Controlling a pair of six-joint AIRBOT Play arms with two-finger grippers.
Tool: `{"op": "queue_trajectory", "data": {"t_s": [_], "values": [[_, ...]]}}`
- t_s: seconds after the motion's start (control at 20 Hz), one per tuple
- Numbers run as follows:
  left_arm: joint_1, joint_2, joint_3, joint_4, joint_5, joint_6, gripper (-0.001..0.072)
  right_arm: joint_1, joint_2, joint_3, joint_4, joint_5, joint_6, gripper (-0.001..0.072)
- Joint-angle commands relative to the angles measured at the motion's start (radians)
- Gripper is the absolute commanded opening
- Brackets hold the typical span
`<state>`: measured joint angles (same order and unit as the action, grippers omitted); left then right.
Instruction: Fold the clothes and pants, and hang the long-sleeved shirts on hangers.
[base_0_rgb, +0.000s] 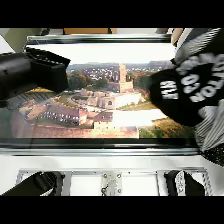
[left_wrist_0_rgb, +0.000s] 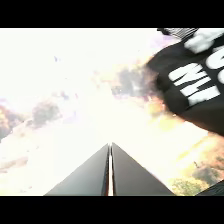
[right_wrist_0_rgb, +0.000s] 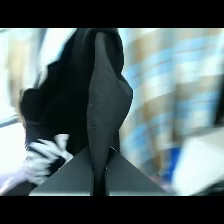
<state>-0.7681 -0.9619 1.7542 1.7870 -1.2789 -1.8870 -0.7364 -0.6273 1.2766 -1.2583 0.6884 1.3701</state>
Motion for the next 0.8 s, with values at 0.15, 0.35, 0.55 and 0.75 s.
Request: {"op": "queue_trajectory", "data": {"t_s": [0.15, 0.35, 0.55, 0.75], "values": [[0.001, -0.106, 0.000, 0.001, 0.042, 0.052, 0.0014, -0.171, -0.146, 0.274, -0.149, 0.000, 0.072, 0.0007], [0.002, -0.150, 0.000, 0.002, 0.054, 0.059, 0.0014, -0.255, -0.237, 0.424, -0.161, -0.006, 0.079, 0.0007], [0.001, -0.180, 0.000, 0.002, 0.057, 0.059, 0.0014, -0.328, -0.278, 0.500, -0.164, -0.082, 0.078, 0.0007], [0.001, -0.206, 0.000, 0.000, 0.067, 0.058, 0.0015, -0.353, -0.283, 0.518, -0.164, -0.135, 0.078, 0.0007]]}}
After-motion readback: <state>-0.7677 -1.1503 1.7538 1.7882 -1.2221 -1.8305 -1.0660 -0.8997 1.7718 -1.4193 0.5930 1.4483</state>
